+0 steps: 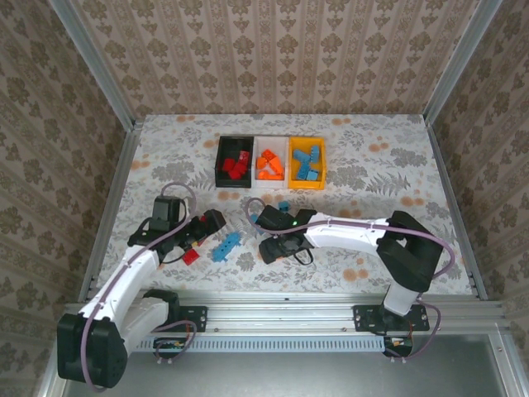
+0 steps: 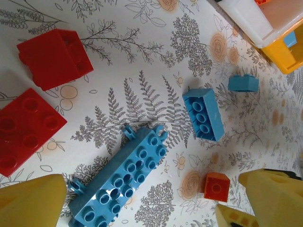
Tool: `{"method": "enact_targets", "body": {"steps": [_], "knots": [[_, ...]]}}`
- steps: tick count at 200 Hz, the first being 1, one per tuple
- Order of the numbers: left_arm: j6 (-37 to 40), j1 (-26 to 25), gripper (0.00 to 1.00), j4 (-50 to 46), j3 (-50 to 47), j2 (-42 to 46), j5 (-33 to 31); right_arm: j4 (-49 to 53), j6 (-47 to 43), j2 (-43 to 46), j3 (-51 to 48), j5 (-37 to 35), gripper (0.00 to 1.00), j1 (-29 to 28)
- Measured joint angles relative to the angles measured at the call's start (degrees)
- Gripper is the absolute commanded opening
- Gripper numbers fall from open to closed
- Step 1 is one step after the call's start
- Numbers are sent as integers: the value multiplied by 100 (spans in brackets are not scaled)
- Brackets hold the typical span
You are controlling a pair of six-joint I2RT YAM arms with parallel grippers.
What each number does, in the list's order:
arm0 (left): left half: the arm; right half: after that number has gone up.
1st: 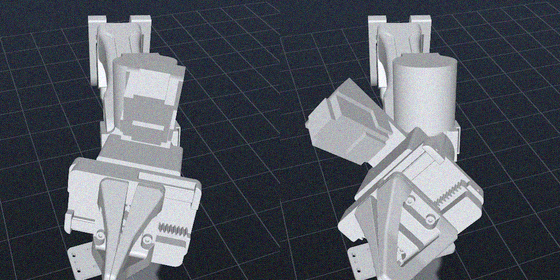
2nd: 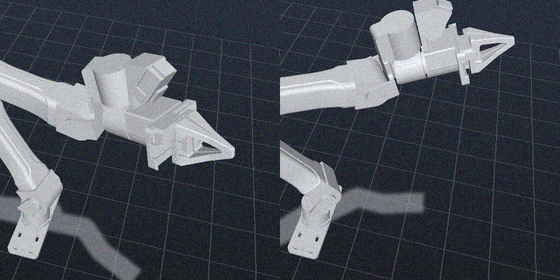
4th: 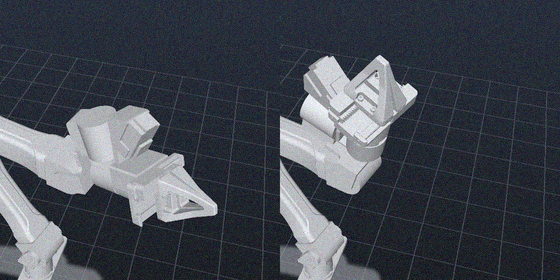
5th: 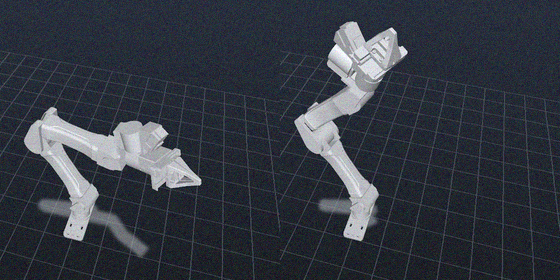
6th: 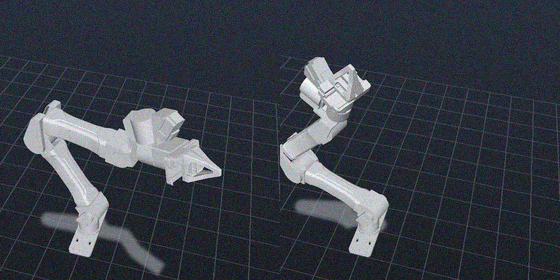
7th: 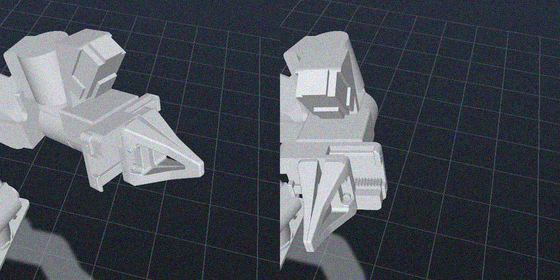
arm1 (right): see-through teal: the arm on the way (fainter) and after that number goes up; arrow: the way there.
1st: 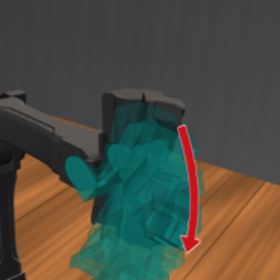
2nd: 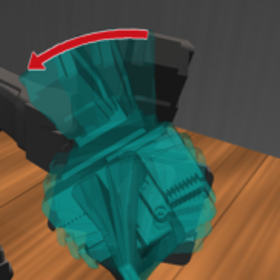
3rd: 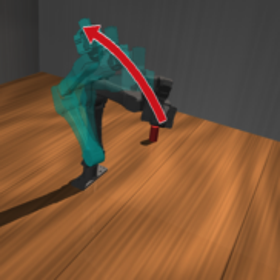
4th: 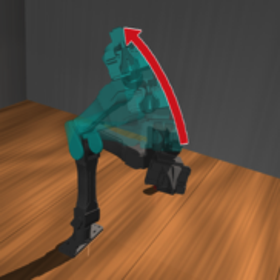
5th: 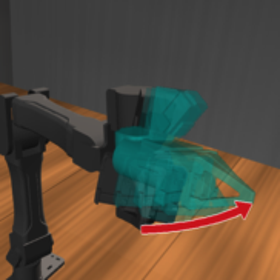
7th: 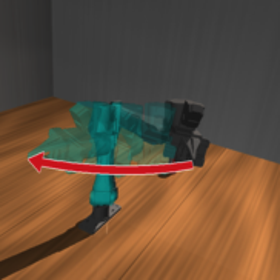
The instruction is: Sort the legos into containers by color
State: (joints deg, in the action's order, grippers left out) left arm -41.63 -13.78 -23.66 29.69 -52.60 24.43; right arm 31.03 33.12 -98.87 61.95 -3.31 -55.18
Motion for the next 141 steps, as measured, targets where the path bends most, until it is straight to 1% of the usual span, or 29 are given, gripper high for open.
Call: {"method": "enact_targets", "body": {"steps": [42,79,104,141], "knots": [[0,13,100,0,-7,96,28,-127,256,-356,-22,98,58,0],[2,74,100,0,-7,79,66,-76,286,-389,-15,-55,47,0],[7,122,100,-20,-4,42,92,-2,267,-450,85,-98,44,-11],[33,341,100,-87,-4,50,164,-13,192,-592,282,-168,42,-11]]}}
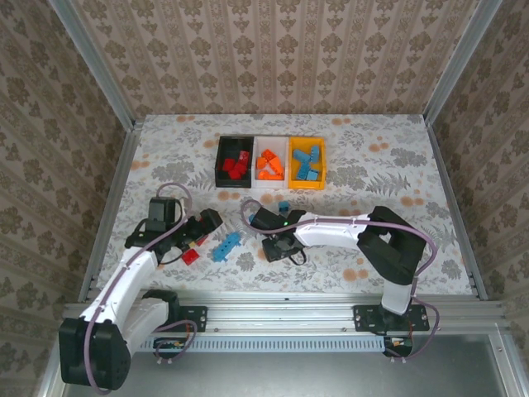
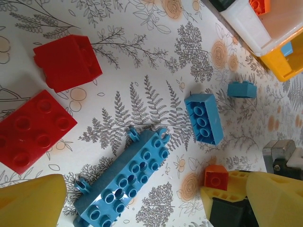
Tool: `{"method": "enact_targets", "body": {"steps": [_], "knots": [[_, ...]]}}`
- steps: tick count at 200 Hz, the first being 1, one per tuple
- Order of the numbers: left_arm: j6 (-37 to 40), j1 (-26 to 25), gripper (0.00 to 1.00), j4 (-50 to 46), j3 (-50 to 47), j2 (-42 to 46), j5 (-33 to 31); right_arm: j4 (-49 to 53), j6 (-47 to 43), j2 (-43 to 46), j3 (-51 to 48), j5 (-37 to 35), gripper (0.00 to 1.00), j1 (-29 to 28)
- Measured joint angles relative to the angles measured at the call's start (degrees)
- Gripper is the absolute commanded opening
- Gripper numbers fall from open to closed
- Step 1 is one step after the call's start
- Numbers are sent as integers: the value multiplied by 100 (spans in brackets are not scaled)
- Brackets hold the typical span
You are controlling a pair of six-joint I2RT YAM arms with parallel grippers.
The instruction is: Sort the legos into containers by color
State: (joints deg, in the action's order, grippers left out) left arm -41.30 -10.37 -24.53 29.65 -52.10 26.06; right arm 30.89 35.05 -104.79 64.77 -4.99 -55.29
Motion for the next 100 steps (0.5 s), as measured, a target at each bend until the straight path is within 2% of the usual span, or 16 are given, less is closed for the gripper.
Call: {"method": "enact_targets", "body": {"steps": [31,55,80,100], "knots": [[81,227,100,-66,0,63,105,74,-79,-20,151,-175,41,2],[192,737,100,-330,160,85,343,319,-269,-11,483,-260,41,131],[195,1473,100,-448,540,114,656,660,-638,-33,1432,-389,40,555],[173,1751,100,-428,745,173,763,675,-1025,-275,2492,-612,41,1005]]}}
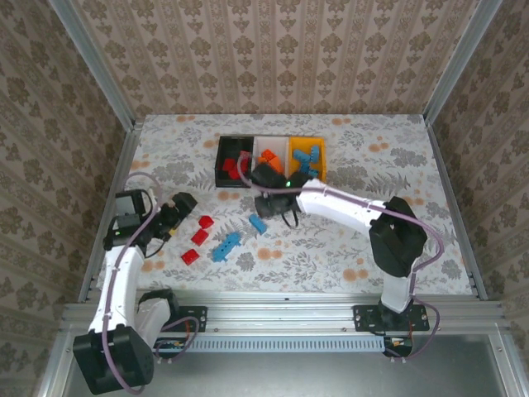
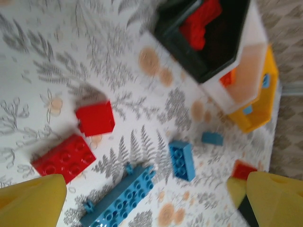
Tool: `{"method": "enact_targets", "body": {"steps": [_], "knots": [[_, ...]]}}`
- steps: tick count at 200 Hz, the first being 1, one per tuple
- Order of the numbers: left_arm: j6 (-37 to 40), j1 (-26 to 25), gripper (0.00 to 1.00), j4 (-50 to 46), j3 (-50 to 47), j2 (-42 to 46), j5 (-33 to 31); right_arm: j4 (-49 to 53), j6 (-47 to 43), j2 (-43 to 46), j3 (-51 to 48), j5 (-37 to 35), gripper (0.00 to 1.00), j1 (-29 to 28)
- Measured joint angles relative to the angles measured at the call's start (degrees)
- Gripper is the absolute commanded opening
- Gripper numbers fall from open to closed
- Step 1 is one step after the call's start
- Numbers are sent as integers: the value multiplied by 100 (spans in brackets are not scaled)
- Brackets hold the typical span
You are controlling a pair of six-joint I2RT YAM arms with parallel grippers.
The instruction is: Sort the legos into containers by color
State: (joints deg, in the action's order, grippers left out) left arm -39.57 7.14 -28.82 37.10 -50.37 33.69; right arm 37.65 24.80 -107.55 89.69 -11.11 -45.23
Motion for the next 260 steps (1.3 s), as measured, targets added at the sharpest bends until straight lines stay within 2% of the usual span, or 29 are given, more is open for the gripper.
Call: {"method": "enact_targets", "body": {"steps": [41,80,126,153,175,197,220,260], "knots": [[-142,46,100,46,-22,-337,323,-9,-669,-1276,2000,-402,40,717],[-129,46,100,-149,-26,-422,411,157,-887,-2273,2730,-407,41,1045],[-37,-37,100,-297,-11,-490,247,170,-1071,-2608,2994,-365,67,1088],[26,-212,100,-315,4,-697,101,136,-1069,-2577,3003,-393,71,1008],[28,-407,100,-321,61,-914,13,-118,-994,-2153,2420,-557,71,833],[20,-721,100,-284,94,-999,-125,-603,-643,-1189,1027,-634,72,599],[-31,-1167,99,-188,94,-1034,-334,-986,-212,-330,-310,-754,80,354],[-92,-1971,98,-44,175,-1631,-579,-1377,361,-114,-1556,-688,85,323]]}}
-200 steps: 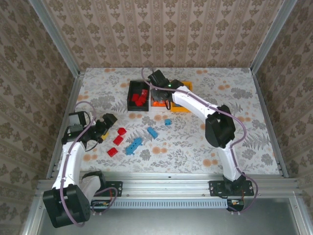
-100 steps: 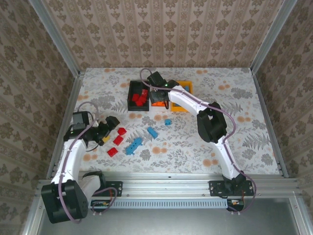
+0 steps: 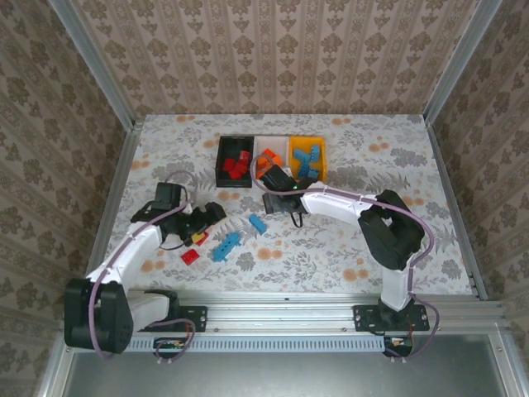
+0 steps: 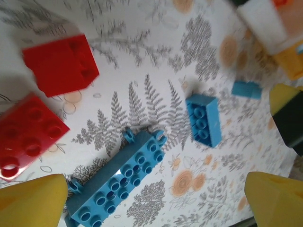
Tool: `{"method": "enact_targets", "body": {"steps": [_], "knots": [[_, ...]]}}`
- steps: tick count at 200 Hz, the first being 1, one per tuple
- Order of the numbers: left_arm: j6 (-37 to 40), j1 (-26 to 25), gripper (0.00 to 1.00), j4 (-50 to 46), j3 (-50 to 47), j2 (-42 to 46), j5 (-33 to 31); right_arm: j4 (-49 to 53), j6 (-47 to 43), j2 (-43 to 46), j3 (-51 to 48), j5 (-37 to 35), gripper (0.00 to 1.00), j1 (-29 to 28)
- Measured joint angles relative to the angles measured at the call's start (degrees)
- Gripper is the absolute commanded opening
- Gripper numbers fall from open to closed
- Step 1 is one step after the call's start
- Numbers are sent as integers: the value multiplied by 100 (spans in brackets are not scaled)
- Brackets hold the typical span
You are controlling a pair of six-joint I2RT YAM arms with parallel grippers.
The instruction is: Sort the legos into containers by color
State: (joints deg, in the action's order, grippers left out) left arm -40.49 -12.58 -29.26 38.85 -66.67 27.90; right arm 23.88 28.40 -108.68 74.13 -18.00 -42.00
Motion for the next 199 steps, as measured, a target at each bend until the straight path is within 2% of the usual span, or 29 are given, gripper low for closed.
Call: {"method": "enact_targets", "body": {"steps": [19,35,62,78,103,128,162,180,199], "knots": [[-4,-254,98,9,164,-46,-144,-66,129,-85,-149,136,84,22],[-42,-361,98,72,308,-33,-236,-258,205,-251,-114,223,80,50],[-87,-468,99,118,382,-24,-356,-358,326,-691,162,323,61,98],[-90,-498,99,81,382,31,-413,-295,345,-756,258,243,47,109],[-92,-503,100,-15,382,284,-533,-376,413,-750,286,208,35,114],[-90,-503,100,-76,382,487,-590,-426,400,-586,214,164,33,114],[-81,-494,100,-227,411,490,-616,-411,181,72,177,0,34,254],[-35,-439,100,-330,540,490,-616,-391,22,280,339,-55,34,610],[-17,-378,100,-354,675,498,-612,-291,-63,118,793,-17,34,1128]]}}
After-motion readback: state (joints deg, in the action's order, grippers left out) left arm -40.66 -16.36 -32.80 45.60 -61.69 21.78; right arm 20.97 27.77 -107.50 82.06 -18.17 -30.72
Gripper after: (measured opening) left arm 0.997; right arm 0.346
